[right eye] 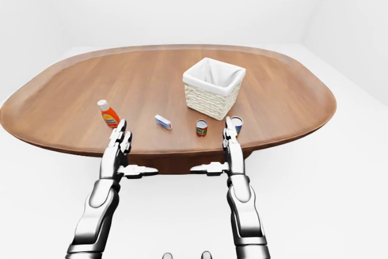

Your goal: Pick up the alphabet soup and the cream cheese box, and put them in the basket.

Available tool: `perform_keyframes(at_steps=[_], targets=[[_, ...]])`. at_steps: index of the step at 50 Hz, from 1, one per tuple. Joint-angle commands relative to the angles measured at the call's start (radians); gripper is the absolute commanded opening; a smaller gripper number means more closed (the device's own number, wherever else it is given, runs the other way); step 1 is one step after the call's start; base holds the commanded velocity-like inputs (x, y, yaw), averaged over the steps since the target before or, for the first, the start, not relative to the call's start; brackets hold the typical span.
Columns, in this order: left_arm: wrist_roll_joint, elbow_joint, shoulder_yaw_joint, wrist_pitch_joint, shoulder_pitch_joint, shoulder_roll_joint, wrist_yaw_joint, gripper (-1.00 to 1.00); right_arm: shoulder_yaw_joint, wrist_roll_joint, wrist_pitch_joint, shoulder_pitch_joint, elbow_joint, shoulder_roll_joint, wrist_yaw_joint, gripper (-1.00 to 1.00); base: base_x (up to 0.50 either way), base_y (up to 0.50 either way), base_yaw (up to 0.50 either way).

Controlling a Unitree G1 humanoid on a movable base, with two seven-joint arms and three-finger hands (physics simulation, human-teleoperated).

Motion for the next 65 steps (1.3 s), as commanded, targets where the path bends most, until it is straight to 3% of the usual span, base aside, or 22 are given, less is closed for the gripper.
perform_keyframes(at_steps=[1, 2, 4, 6, 15, 24, 30, 31, 33, 36, 38, 42, 43, 44, 50, 65], targets=[[-0.005, -0.002, 0.021, 0.001, 0.002, 0.011, -0.024, 1.0, -0.024, 0.013, -0.007, -0.004, 0.013, -0.011, 0.024, 1.0, 0.0, 0.0, 0.0], [-0.004, 0.004, 0.021, -0.002, 0.0, 0.011, -0.025, 1.0, -0.026, 0.014, -0.023, -0.006, 0.019, -0.012, 0.024, 1.0, 0.0, 0.0, 0.0], [-0.004, 0.011, 0.021, -0.007, -0.002, 0.011, -0.026, 1.0, -0.025, 0.012, -0.021, -0.005, 0.014, -0.012, 0.021, 1.0, 0.0, 0.0, 0.0], [-0.003, -0.004, 0.019, 0.004, 0.003, 0.011, -0.026, 1.0, -0.025, 0.012, -0.016, -0.002, 0.003, -0.011, 0.019, 1.0, 0.0, 0.0, 0.0], [-0.002, 0.021, 0.021, -0.016, -0.002, 0.012, -0.027, 1.0, -0.028, 0.01, -0.036, -0.004, 0.019, -0.012, 0.012, 1.0, 0.0, 0.0, 0.0], [0.001, -0.007, 0.018, 0.006, 0.006, 0.01, -0.026, 1.0, -0.032, 0.016, -0.033, -0.007, 0.014, -0.011, 0.003, 1.0, 0.0, 0.0, 0.0], [-0.001, 0.009, 0.02, -0.007, 0.001, 0.011, -0.027, 1.0, -0.041, 0.015, -0.043, -0.012, 0.016, -0.013, -0.019, 1.0, 0.0, 0.0, 0.0], [-0.001, -0.01, 0.018, 0.005, 0.006, 0.01, -0.027, 1.0, -0.044, 0.021, -0.049, -0.014, 0.023, -0.014, -0.018, 1.0, 0.0, 0.0, 0.0], [-0.002, 0.004, 0.019, -0.005, 0.002, 0.01, -0.027, 1.0, -0.046, 0.019, -0.039, -0.011, 0.004, -0.013, -0.031, 1.0, 0.0, 0.0, 0.0], [0.0, -0.019, 0.016, 0.011, 0.009, 0.009, -0.027, 1.0, -0.059, 0.013, -0.052, -0.018, 0.013, -0.015, -0.064, 1.0, 0.0, 0.0, 0.0], [-0.003, 0.015, 0.021, -0.014, -0.001, 0.011, -0.028, 1.0, -0.065, 0.025, -0.062, -0.02, 0.021, -0.016, -0.066, 1.0, 0.0, 0.0, 0.0], [0.0, -0.018, 0.016, 0.006, 0.011, 0.009, -0.027, 1.0, -0.067, 0.021, -0.073, -0.02, 0.016, -0.016, -0.091, 1.0, 0.0, 0.0, 0.0], [-0.003, 0.018, 0.022, -0.018, 0.0, 0.011, -0.029, 1.0, -0.075, 0.018, -0.086, -0.026, 0.027, -0.016, -0.11, 1.0, 0.0, 0.0, 0.0], [-0.004, 0.02, 0.022, -0.019, -0.001, 0.011, -0.029, 1.0, -0.08, 0.019, -0.087, -0.029, 0.032, -0.016, -0.123, 1.0, 0.0, 0.0, 0.0], [-0.001, -0.003, 0.02, -0.001, 0.004, 0.011, -0.028, 1.0, -0.092, 0.013, -0.082, -0.042, 0.033, -0.021, -0.186, 1.0, 0.0, 0.0, 0.0], [-0.004, 0.026, 0.025, -0.022, -0.008, 0.013, -0.024, 1.0, -0.122, 0.04, -0.087, -0.06, 0.056, -0.034, -0.251, 1.0, 0.0, 0.0, 0.0]])
